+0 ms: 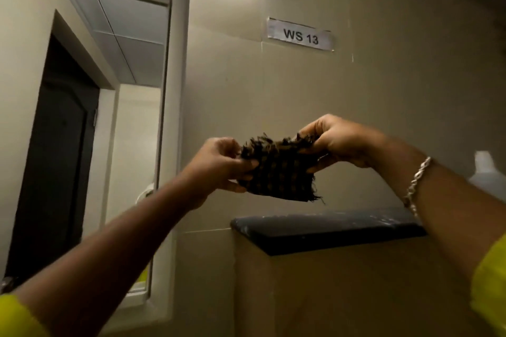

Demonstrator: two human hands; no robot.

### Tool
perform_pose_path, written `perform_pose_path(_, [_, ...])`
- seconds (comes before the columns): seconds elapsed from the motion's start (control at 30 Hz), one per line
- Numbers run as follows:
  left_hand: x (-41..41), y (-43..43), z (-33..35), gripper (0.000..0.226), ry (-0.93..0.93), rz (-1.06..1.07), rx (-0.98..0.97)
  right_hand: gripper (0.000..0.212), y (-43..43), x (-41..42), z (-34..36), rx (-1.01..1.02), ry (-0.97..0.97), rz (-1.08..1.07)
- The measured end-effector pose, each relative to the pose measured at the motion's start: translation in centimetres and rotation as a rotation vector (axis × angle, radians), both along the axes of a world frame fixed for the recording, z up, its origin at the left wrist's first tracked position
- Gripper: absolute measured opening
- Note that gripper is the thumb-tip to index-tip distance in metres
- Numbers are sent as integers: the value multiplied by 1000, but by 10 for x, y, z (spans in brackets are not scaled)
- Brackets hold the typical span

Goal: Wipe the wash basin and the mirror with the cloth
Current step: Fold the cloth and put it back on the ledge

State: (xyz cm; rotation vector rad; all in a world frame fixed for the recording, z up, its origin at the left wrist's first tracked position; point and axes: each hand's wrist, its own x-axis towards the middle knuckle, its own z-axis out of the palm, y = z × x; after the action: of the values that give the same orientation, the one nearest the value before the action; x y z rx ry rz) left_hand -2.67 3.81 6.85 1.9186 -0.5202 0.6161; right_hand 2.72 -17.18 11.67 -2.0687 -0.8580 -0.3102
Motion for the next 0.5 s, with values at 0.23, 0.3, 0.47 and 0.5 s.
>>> perform_pose_path(0.23, [58,-21,-29,27,-96,280,226,43,-10,64,-40,-64,-199,-57])
perform_pose_path(0.3, [64,-24,-39,19,-87,313,284,44,-16,71,-53,-140,-195,-49])
perform_pose_path(0.47, [55,-35,-51,37,-164,410,409,53,-32,73,-68,-205,-172,-6])
perform_pose_path(0.5, [52,-36,-52,37,-187,430,431,55,-35,73,-70,-211,-178,12])
